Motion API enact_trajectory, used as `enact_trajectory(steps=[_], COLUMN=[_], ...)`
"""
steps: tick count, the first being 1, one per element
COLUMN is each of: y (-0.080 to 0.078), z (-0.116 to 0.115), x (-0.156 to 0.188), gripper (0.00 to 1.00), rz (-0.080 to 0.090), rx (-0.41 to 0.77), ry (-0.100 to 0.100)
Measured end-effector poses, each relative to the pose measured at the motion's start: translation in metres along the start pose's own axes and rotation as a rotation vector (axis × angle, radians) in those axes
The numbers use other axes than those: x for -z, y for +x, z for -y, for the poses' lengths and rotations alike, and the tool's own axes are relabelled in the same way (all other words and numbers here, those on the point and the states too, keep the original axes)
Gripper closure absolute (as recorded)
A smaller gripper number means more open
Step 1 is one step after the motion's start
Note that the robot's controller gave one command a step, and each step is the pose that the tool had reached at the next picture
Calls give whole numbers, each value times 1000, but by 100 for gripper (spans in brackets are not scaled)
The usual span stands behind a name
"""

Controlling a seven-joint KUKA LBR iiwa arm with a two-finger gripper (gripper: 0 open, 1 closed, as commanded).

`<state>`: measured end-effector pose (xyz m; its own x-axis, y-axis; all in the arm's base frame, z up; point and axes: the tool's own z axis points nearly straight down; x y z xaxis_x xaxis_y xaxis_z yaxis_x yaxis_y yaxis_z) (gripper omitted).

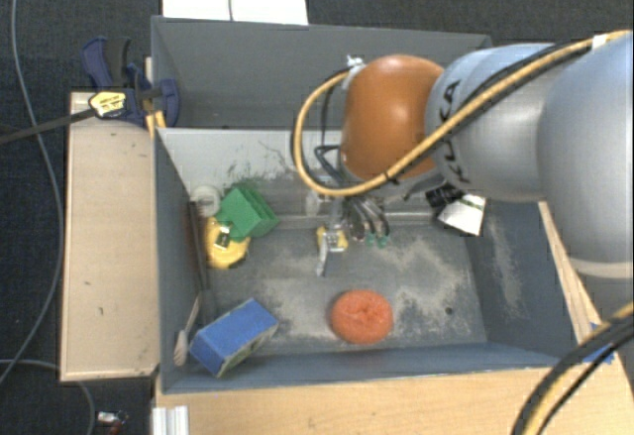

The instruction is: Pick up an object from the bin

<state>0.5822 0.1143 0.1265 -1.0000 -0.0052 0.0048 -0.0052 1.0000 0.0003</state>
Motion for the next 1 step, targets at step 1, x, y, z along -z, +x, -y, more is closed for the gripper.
enact_trajectory(steps=[1], y=[-2], z=[1], x=[5], gripper=[0], rz=[7], rx=[-3], ry=[-1])
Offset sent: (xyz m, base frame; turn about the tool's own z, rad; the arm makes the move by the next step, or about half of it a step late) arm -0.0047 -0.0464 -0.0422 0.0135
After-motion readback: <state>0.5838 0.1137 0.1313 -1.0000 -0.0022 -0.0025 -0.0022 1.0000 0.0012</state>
